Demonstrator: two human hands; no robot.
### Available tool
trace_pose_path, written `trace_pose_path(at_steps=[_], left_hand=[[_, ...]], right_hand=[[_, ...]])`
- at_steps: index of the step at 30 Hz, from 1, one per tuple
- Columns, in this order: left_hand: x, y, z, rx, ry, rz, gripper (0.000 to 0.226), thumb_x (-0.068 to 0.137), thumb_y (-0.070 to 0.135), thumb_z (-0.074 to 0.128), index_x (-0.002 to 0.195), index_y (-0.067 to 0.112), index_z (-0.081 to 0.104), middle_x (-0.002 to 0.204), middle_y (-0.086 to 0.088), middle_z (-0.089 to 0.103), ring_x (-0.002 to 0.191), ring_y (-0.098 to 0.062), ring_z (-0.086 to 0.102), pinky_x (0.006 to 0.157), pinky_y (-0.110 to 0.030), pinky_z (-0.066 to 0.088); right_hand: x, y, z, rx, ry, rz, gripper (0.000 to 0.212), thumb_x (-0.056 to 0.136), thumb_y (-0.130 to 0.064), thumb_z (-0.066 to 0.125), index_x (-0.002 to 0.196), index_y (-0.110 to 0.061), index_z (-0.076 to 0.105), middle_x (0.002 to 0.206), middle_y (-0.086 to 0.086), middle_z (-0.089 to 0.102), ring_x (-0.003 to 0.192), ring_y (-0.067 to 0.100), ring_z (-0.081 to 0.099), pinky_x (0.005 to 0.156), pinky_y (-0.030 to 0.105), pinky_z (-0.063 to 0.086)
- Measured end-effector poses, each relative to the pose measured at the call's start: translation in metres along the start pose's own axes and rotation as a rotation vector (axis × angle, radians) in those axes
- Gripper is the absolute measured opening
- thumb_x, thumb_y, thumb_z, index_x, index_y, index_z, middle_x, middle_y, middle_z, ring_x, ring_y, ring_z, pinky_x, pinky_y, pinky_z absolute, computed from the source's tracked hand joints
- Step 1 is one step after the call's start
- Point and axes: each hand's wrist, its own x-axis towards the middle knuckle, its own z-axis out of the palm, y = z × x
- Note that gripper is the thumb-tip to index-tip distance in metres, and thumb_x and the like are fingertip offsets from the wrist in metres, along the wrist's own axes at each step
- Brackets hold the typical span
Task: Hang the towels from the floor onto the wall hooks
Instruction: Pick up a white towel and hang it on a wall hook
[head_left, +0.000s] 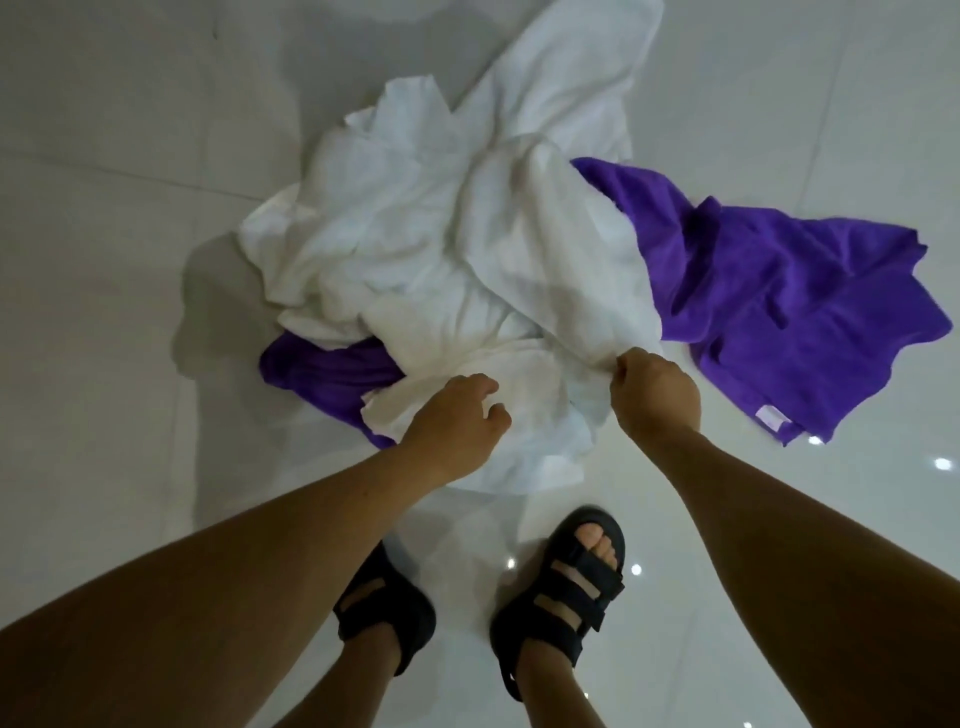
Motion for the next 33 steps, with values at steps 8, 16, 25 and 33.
trace_pose_path(at_steps=[8,16,25,33], left_hand=[[-0.052,0.046,-0.062,-0.018,0.084,0.036,0.049,0.094,0.037,0.048,0.138,0.017,0.042,0.138,-0.004,0.047,0.116,-0.02,0.051,0.09,-0.028,0.041],[-0.19,0.149,-0.238,-0.274,0.318,0.256,0.082,0.07,0.052,0.071,0.14,0.029,0.035,0.129,0.006,0.047,0.113,-0.014,0.05,0.093,-0.027,0.042],[-0.395,0.214,-0.407,-0.207,0.31,0.423,0.033,0.078,0.03,0.071,0.108,0.028,0.056,0.104,0.009,0.061,0.102,-0.014,0.059,0.084,-0.022,0.044],[-0.519,0.241,-0.496,-0.219,0.56,0.392,0.029,0.093,0.01,0.05,0.12,0.003,0.058,0.112,-0.011,0.065,0.106,-0.028,0.06,0.091,-0.031,0.049]], right_hand=[[-0.053,-0.051,-0.104,0.447,0.196,-0.059,0.006,0.086,-0.011,0.05,0.081,-0.011,0.048,0.069,0.0,0.051,0.059,0.016,0.047,0.05,0.024,0.033],[-0.153,-0.187,-0.36,1.006,-0.062,-0.277,0.023,0.092,-0.005,0.048,0.084,-0.018,0.065,0.079,-0.002,0.065,0.074,0.014,0.06,0.072,0.031,0.051],[-0.306,-0.303,-0.637,1.153,-0.481,-0.606,0.02,0.075,0.004,0.069,0.087,-0.012,0.065,0.08,0.007,0.067,0.073,0.02,0.064,0.067,0.029,0.055],[-0.405,-0.384,-0.756,0.939,-0.588,-0.929,0.043,0.077,0.022,0.052,0.101,-0.014,0.06,0.086,0.008,0.063,0.074,0.019,0.064,0.066,0.031,0.057]])
